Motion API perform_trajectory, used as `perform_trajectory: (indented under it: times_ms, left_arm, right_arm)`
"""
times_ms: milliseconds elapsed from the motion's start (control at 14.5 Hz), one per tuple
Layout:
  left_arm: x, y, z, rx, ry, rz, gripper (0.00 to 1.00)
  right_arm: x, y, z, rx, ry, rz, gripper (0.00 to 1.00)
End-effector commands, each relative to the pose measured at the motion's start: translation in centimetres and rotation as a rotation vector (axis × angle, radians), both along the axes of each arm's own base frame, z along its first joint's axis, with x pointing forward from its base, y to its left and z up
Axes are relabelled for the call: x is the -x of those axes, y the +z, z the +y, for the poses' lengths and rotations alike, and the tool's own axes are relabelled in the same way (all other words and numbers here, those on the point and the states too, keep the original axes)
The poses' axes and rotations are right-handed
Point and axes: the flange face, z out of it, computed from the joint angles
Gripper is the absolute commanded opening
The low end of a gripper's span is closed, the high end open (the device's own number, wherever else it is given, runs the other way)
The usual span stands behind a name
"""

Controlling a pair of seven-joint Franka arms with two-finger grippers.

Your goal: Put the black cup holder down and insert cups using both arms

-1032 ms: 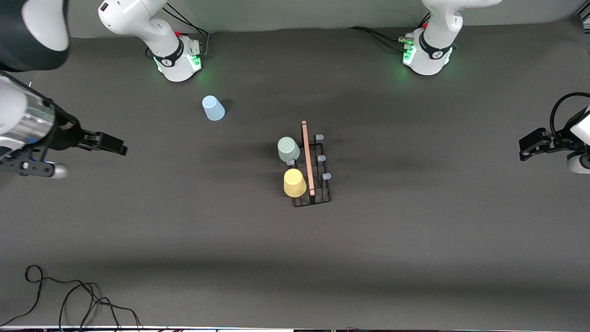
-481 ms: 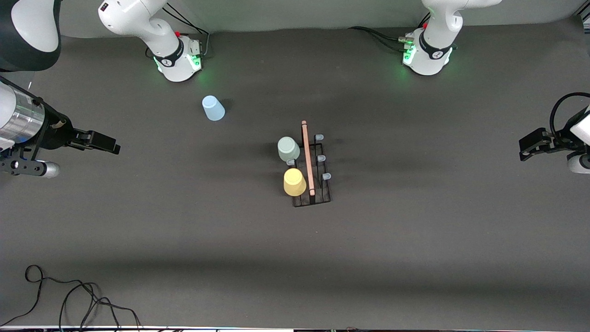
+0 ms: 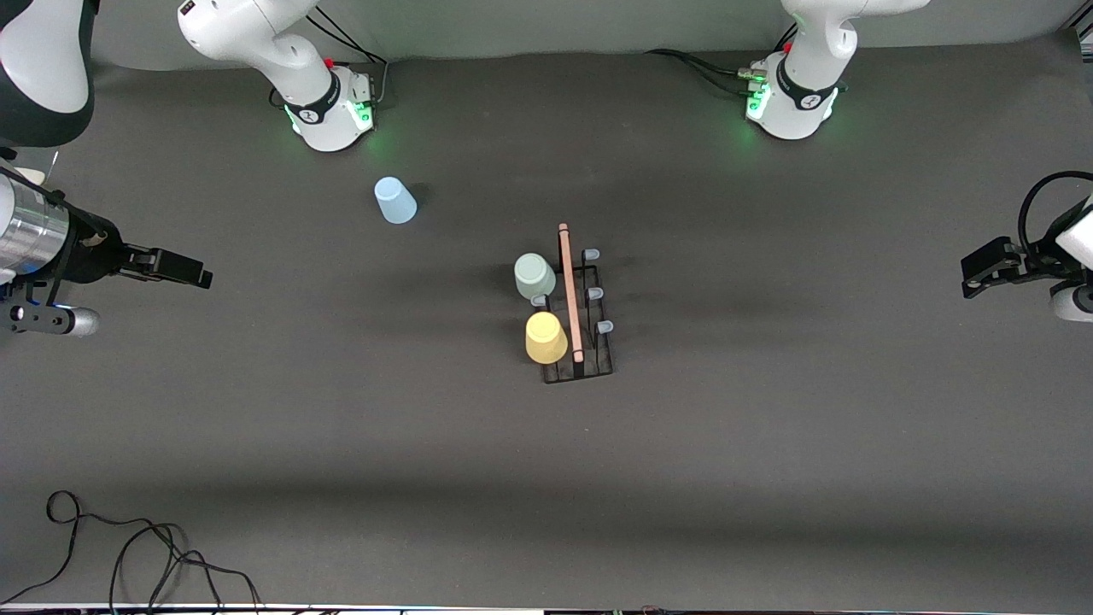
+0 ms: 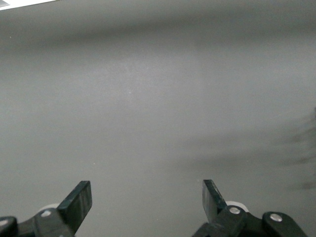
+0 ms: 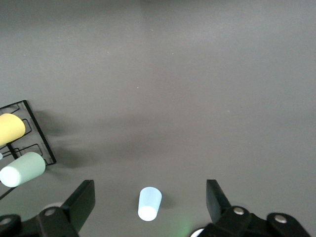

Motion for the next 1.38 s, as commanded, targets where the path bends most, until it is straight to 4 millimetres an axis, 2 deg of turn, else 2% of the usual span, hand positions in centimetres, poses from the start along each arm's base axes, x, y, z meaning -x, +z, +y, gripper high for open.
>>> perform_trajectory:
  times_ms: [0, 550, 825, 1100, 1238, 1307]
  left_arm:
    - [0.0, 0.5, -0.1, -0.006, -0.014, 0.002, 1.0]
    - [0.0, 0.5, -0.1, -0.006, -0.014, 0.005, 1.0]
    - [0.1, 0.4, 0.1, -0.001, 0.001, 0.015, 1.0]
    - [0.7, 0.1, -0.6, 0.0, -0.002, 0.065, 1.0]
    - [0.6, -0.1, 0.0, 0.002, 0.007, 0.065, 1.0]
    - [0.6, -0.2, 0.1, 0.001, 0.008, 0.067, 1.0]
  right_arm:
    - [1.3, 1.1, -0.8, -0.013, 0.034, -0.007, 1.0]
    - [3.4, 1.0, -2.6, 0.008, 0.068, -0.023, 1.0]
    - [4.8, 0.3, -3.5, -0.005, 0.093, -0.085, 1.0]
    - [4.6, 0.3, -4.8, 0.011, 0.072, -0.102, 1.0]
    - [4.6, 0.5, -4.7, 0.012, 0.073, -0.107, 1.0]
    - [4.6, 0.6, -4.0, 0.015, 0.087, -0.11, 1.0]
